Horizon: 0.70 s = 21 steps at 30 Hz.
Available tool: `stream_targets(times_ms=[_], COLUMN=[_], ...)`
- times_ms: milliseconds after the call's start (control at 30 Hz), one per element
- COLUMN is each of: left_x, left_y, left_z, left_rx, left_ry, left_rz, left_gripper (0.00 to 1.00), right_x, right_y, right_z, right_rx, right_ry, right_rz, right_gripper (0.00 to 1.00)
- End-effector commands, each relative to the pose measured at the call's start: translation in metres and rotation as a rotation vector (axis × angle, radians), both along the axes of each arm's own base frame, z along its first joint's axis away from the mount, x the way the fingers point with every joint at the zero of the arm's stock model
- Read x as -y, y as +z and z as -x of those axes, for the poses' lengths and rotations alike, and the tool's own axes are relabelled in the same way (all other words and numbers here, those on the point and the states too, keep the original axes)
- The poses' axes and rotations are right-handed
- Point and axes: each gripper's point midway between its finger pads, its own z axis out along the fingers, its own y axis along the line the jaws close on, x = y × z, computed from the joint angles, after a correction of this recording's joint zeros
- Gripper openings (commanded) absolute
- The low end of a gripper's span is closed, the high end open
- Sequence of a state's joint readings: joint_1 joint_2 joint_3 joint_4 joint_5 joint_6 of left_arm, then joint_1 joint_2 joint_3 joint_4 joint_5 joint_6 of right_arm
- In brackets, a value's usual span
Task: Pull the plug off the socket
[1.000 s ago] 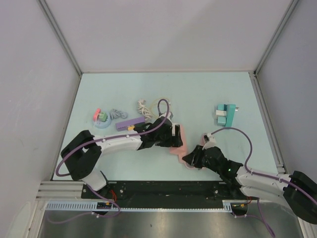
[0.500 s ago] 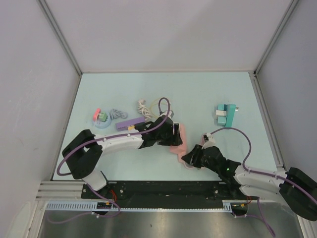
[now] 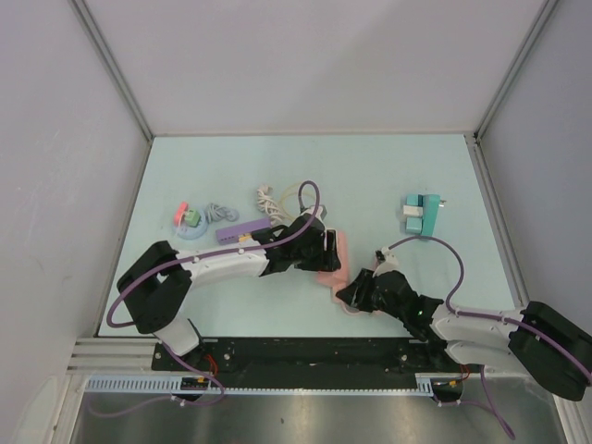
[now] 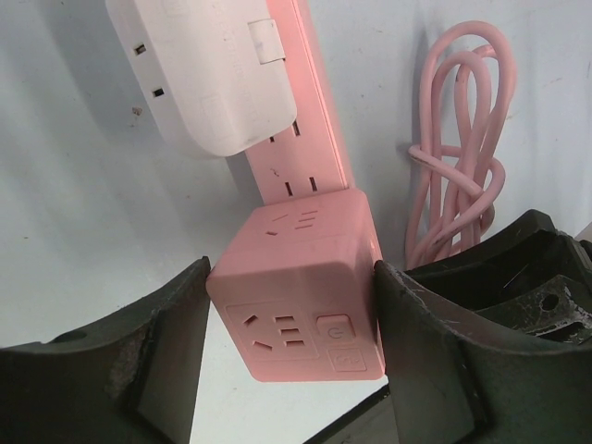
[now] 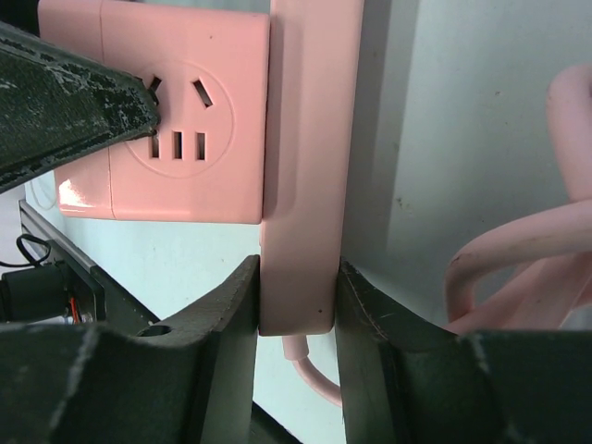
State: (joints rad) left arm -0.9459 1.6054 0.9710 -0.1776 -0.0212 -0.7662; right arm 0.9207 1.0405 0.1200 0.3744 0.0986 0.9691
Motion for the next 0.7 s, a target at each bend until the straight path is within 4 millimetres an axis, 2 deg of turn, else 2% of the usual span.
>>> stream_targets(times_ms=[0, 167, 300, 467, 667], left_x=[0.054, 0.052, 0.05, 0.05, 0.039], left_y=[0.045, 0.059, 0.071, 0.074, 0.046], left_z=[0.036, 0.035, 0.03, 0.031, 0.031], left_rx=[-0.051, -0.021, 0.016, 0.008, -0.009], left_ry=[-0.192, -0.234, -0.251, -0.253, -0.23], left_rz=[0.21, 0.174, 0.142, 0.14, 0.087], left_gripper=[0.0, 0.0, 0.0, 0.0, 0.0], right_x=[-0.01, 0.012, 0.023, 0.032, 0.037], right_y=[0.01, -0.011, -0.021, -0.027, -0.027], right_z=[-0.003, -0.007, -0.007, -0.008, -0.008], right_rx=[0.022, -0.049, -0.08, -0.103, -0.102], right_ry=[0.006, -0.131, -0.198, -0.252, -0.283], right_rz=[-0.026, 0.016, 0.024, 0.028, 0.02], right_gripper=[0.29, 0.16, 0.0, 0.0, 0.0])
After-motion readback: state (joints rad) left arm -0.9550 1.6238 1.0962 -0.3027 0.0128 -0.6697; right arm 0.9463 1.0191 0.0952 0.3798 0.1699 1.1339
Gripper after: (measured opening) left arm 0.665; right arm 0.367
